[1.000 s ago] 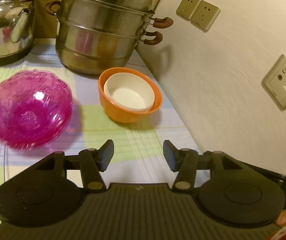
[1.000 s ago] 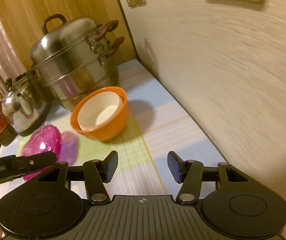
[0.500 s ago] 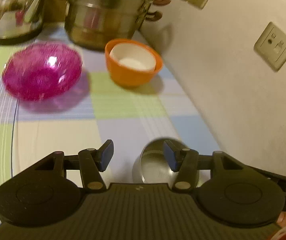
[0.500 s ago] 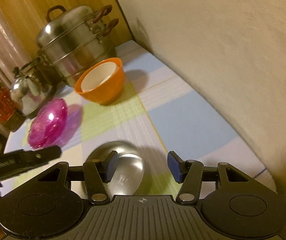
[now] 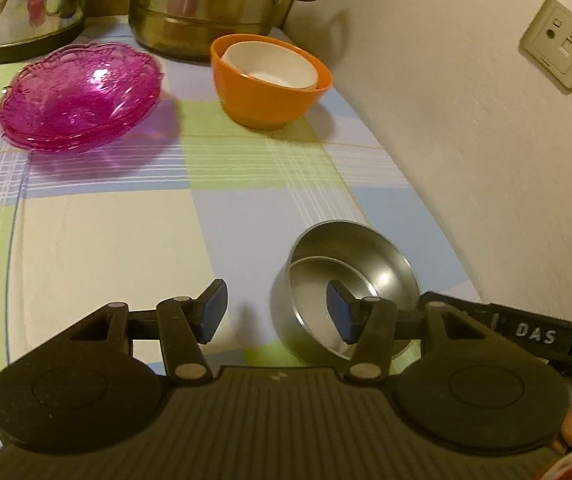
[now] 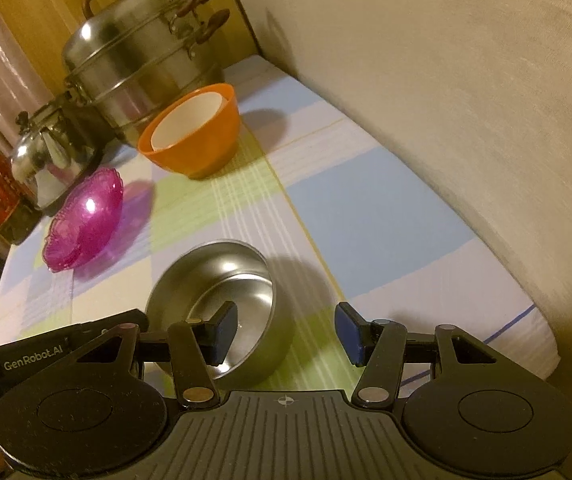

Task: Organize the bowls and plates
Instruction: 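Pull both grippers back and move them to the steel bowl, then close both grippers on the steel bowl rim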

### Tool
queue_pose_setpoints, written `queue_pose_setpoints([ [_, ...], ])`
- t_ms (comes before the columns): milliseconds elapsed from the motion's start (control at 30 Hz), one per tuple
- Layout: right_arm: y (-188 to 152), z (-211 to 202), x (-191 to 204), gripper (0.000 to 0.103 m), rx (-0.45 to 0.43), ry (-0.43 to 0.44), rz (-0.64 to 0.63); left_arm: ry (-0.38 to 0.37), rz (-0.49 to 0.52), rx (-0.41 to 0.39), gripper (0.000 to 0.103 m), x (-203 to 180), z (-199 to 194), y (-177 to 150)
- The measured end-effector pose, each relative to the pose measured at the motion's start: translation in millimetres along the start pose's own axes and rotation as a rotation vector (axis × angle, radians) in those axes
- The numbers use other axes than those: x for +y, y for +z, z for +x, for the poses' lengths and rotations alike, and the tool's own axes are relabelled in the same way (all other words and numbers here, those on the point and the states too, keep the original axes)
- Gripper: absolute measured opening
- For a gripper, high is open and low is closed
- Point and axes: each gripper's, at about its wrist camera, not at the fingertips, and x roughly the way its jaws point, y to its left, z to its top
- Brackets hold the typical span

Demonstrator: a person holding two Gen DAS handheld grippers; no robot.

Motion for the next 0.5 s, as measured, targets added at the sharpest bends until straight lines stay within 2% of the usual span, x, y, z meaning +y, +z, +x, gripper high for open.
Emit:
queue_pose_setpoints([
  [167,-1.6,5.5,-0.9,0.055,0.018,-0.004,-0.005,0.002,0.026,0.002,0.051,-3.5,7.5,-2.0],
  [367,-1.1,9.1,-1.3,0.055,0.021,-0.013,0.000,-0.005,-0.017,0.046,0.050,0.5,17.2,-2.8],
  [500,-1.3,10.9,-1.3,0.055,0.021,-0.012,0.004,-0.031,-0.045,0.063,0.045,0.9,20.9,-3.5],
])
